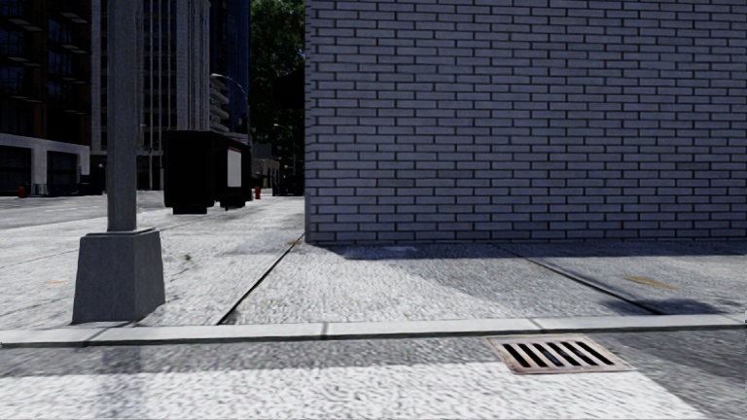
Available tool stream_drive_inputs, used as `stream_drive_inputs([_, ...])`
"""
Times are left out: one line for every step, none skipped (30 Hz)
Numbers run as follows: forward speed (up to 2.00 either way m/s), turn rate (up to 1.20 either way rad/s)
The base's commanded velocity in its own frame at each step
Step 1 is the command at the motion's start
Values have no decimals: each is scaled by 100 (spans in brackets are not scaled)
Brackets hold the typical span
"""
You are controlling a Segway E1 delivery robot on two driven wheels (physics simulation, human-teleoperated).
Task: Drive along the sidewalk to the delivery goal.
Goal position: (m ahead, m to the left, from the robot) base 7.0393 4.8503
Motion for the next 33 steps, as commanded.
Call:
stream_drive_inputs([172, 0])
stream_drive_inputs([171, 0])
stream_drive_inputs([171, 0])
stream_drive_inputs([171, 0])
stream_drive_inputs([170, 0])
stream_drive_inputs([170, 0])
stream_drive_inputs([170, 0])
stream_drive_inputs([170, 0])
stream_drive_inputs([170, 0])
stream_drive_inputs([170, 0])
stream_drive_inputs([170, 0])
stream_drive_inputs([170, 0])
stream_drive_inputs([170, 0])
stream_drive_inputs([170, 0])
stream_drive_inputs([170, 0])
stream_drive_inputs([170, 0])
stream_drive_inputs([170, 0])
stream_drive_inputs([170, 0])
stream_drive_inputs([170, 0])
stream_drive_inputs([170, 0])
stream_drive_inputs([170, 0])
stream_drive_inputs([170, 0])
stream_drive_inputs([170, 0])
stream_drive_inputs([170, 0])
stream_drive_inputs([170, 0])
stream_drive_inputs([170, 0])
stream_drive_inputs([170, 0])
stream_drive_inputs([170, 0])
stream_drive_inputs([170, 0])
stream_drive_inputs([170, 22])
stream_drive_inputs([170, 43])
stream_drive_inputs([170, 66])
stream_drive_inputs([170, 97])
